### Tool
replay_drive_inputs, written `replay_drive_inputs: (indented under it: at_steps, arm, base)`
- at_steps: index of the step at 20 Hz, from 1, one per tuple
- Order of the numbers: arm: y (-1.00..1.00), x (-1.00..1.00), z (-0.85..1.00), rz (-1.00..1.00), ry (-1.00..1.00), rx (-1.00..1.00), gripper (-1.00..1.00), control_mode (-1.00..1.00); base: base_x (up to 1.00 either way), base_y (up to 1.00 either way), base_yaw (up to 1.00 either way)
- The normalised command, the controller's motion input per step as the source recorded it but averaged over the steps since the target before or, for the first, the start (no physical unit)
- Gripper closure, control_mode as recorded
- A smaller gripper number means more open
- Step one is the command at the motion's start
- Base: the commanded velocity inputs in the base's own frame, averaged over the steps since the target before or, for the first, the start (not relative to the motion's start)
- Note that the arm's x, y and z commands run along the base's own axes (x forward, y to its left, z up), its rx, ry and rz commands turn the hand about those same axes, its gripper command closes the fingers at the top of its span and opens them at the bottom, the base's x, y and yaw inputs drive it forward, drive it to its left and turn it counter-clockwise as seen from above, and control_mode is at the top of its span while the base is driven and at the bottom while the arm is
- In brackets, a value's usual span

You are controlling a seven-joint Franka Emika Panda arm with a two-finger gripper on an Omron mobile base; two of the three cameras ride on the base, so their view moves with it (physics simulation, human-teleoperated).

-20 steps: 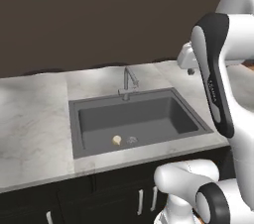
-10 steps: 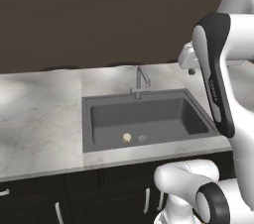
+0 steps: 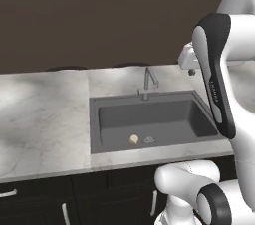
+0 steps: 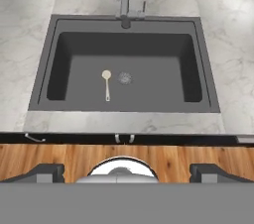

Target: Pick up the dish brush and dish brush from the sink, and place them back in the cabinet, and close the cabinet door.

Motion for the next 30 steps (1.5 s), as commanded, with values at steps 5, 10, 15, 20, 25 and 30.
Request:
replay_drive_inputs:
  at_steps: [5, 10, 15, 20, 25, 30]
  arm:
    - [0.00, 0.00, 0.00, 0.00, 0.00, 0.00, -1.00, 1.00]
    - [0.00, 0.00, 0.00, 0.00, 0.00, 0.00, -1.00, 1.00]
    - [0.00, 0.00, 0.00, 0.00, 0.00, 0.00, -1.00, 1.00]
    - [0.00, 0.00, 0.00, 0.00, 0.00, 0.00, -1.00, 1.00]
    - [0.00, 0.00, 0.00, 0.00, 0.00, 0.00, -1.00, 1.00]
    - [0.00, 0.00, 0.00, 0.00, 0.00, 0.00, -1.00, 1.00]
  base:
    - [0.38, 0.14, -0.11]
    - [0.36, 0.07, -0.14]
    - [0.36, 0.07, -0.13]
    - [0.28, 0.04, -0.06]
    - [0.32, 0.02, -0.02]
    - [0.33, 0.01, -0.01]
